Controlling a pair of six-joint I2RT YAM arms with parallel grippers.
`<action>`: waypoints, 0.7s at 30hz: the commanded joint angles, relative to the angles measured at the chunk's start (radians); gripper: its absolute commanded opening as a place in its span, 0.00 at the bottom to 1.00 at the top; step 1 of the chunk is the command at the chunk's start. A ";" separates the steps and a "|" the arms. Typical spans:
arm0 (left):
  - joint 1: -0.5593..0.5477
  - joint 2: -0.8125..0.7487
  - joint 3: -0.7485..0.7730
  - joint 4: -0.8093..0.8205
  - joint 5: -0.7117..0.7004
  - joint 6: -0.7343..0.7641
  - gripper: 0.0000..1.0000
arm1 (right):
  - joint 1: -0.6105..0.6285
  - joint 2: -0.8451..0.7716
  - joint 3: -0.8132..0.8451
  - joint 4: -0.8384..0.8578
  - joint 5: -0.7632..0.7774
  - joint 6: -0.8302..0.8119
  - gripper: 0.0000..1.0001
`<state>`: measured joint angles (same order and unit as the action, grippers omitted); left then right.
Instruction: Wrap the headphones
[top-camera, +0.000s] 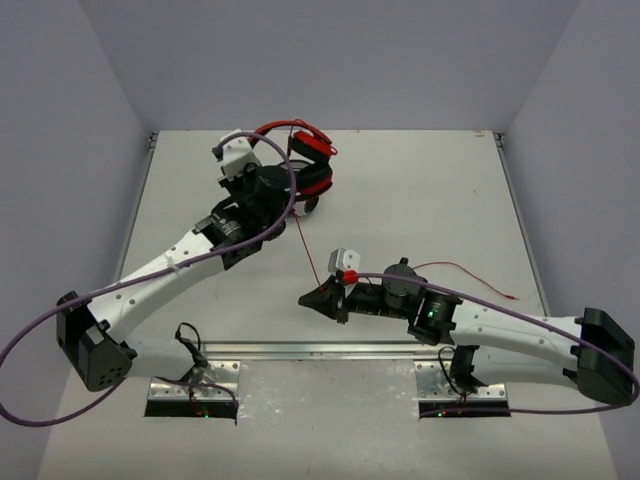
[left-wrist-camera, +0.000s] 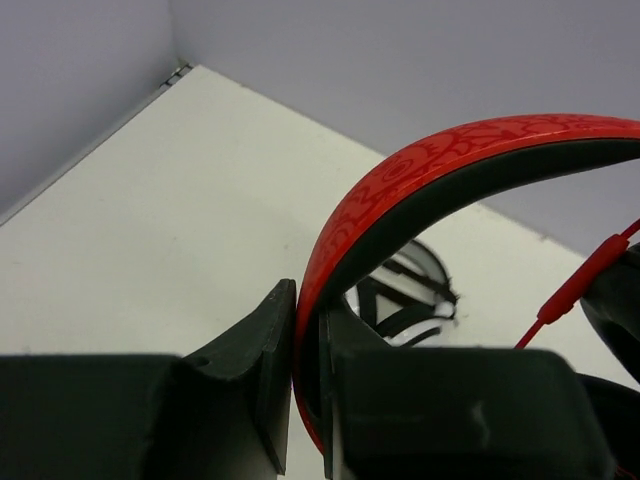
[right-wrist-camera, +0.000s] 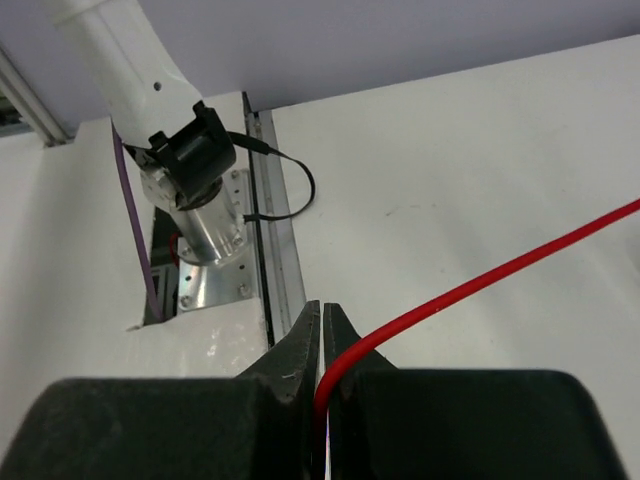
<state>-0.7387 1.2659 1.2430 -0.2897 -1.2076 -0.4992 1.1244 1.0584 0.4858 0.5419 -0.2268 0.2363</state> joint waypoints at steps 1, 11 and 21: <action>0.007 0.032 -0.051 0.002 -0.061 0.022 0.00 | 0.025 -0.058 0.097 -0.281 0.040 -0.120 0.02; -0.165 0.073 -0.341 -0.160 -0.105 -0.250 0.00 | 0.014 -0.063 0.398 -0.720 0.217 -0.426 0.01; -0.261 -0.282 -0.752 0.438 0.192 0.149 0.00 | -0.158 -0.130 0.447 -0.778 0.268 -0.540 0.02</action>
<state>-0.9913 1.1038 0.5220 -0.1257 -1.1103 -0.4541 1.0111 0.9710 0.8707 -0.2462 -0.0101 -0.2497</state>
